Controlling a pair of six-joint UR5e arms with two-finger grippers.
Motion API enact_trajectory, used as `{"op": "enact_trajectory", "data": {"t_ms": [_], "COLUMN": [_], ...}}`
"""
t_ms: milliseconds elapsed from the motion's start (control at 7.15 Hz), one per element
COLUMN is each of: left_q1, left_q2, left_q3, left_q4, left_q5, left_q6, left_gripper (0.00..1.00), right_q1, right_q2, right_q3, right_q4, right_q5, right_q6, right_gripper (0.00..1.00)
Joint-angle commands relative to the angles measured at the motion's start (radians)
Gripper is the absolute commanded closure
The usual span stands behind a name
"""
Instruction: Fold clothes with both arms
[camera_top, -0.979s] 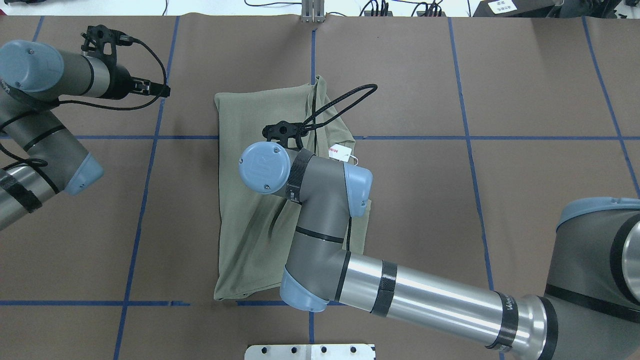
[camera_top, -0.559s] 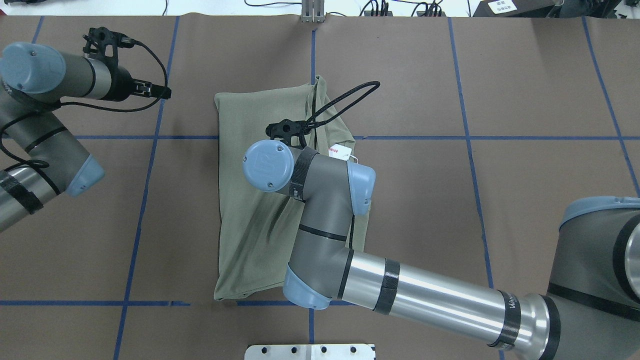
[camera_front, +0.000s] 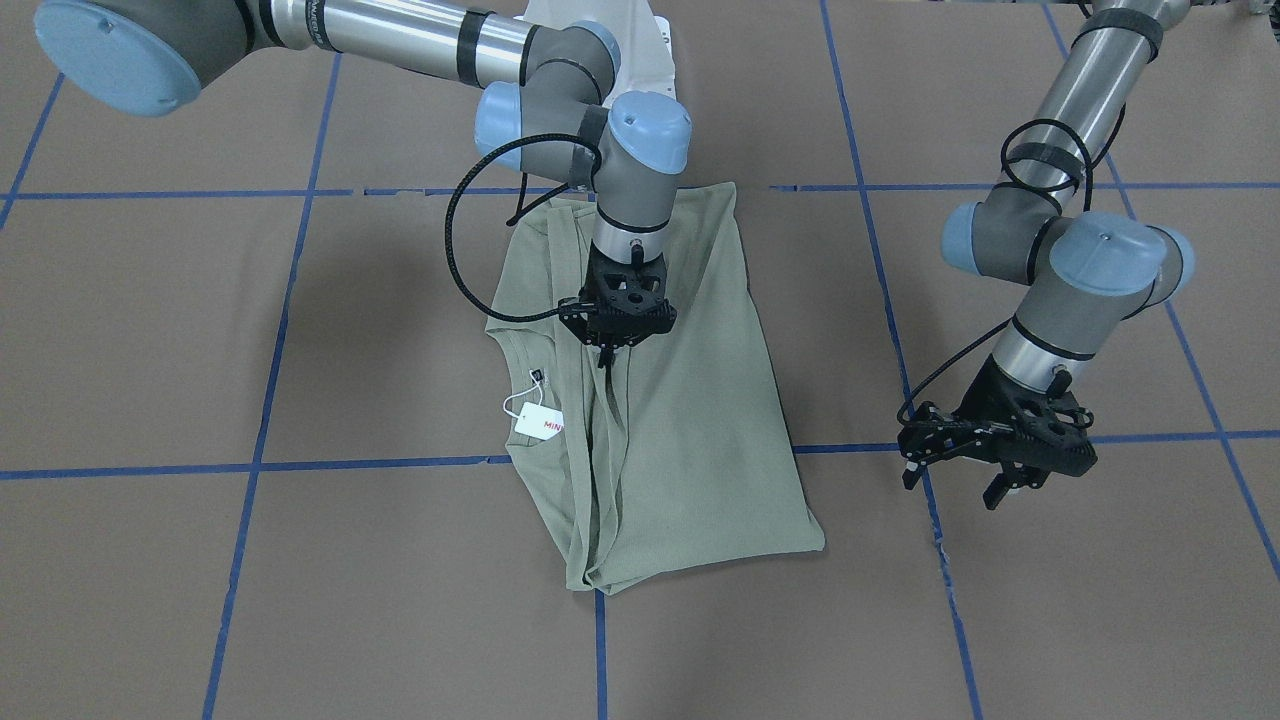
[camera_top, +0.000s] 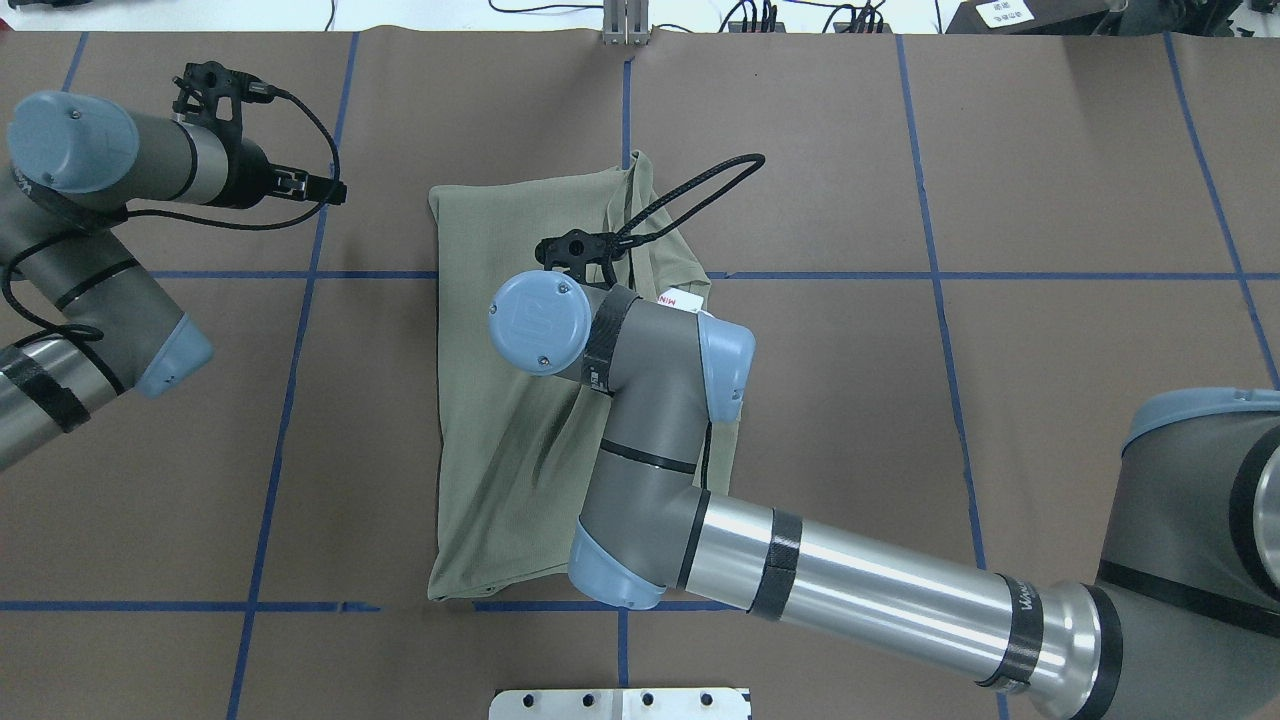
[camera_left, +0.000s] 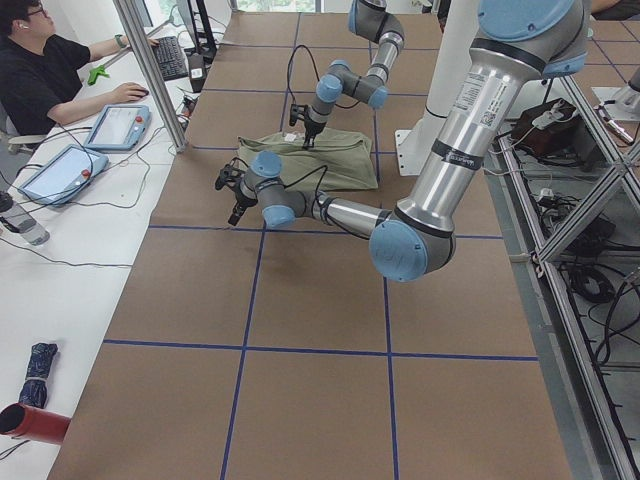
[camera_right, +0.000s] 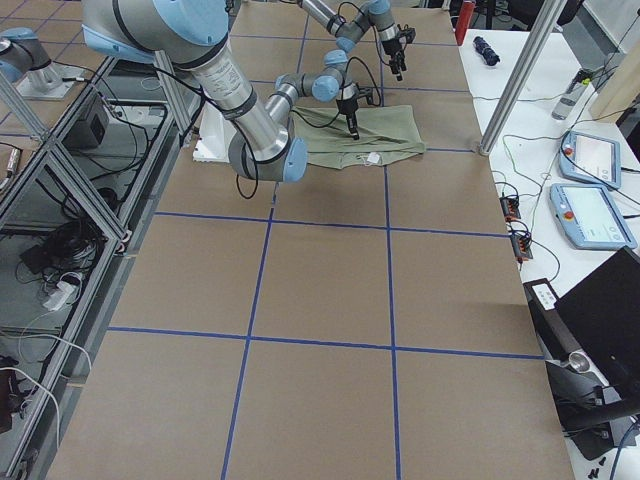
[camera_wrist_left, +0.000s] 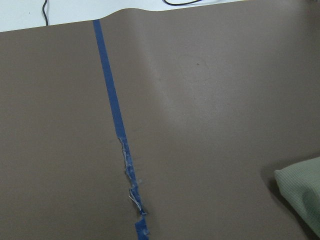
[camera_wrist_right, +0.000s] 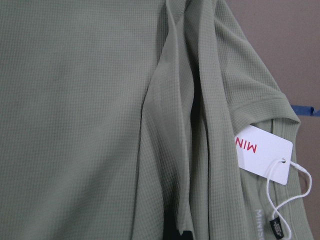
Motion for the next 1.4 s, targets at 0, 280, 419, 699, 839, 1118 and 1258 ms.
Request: {"op": "enact_trajectory", "data": {"t_ms": [0,280,419,699,839,1118,1258], "left_q1": [0.004,0.004,0.004,0.004,0.004,0.012,0.013], "left_q2": [0.000,0.000,0.000,0.000,0.000,0.000,0.000], "left_q3": [0.000,-0.001,-0.001,-0.001,-0.001,-0.001,0.000], "left_q4": [0.000,0.000,0.000,0.000,0.000,0.000,0.000], "left_q5": [0.001,0.001,0.001,0.001,0.001,0.001,0.001], "left_q6": [0.000,0.000,-0.002,0.000,0.000,0.000,0.000], "left_gripper": [0.00,0.00,0.00,0.00,0.00,0.00,0.00], "right_q1": [0.037,0.045,0.045,0.018,0.017,0.001,-0.060], "right_q2": [-0.033,-0.222,-0.283,-0.302,-0.288,-0.285,-0.288], "right_q3": [0.027,0.226,0.283,0.285,0.296,0.426,0.425], "right_q4": [-0.002,-0.002,0.000,0.006,0.014,0.003,0.001], "right_q5": [0.009,0.010,0.005,-0.004,-0.003,0.038,0.040], "right_q6": [-0.003,-0.089,-0.087,-0.084,-0.083,0.006,0.079], "right_gripper": [1.00,1.00,1.00,0.01,0.00,0.00,0.00]}}
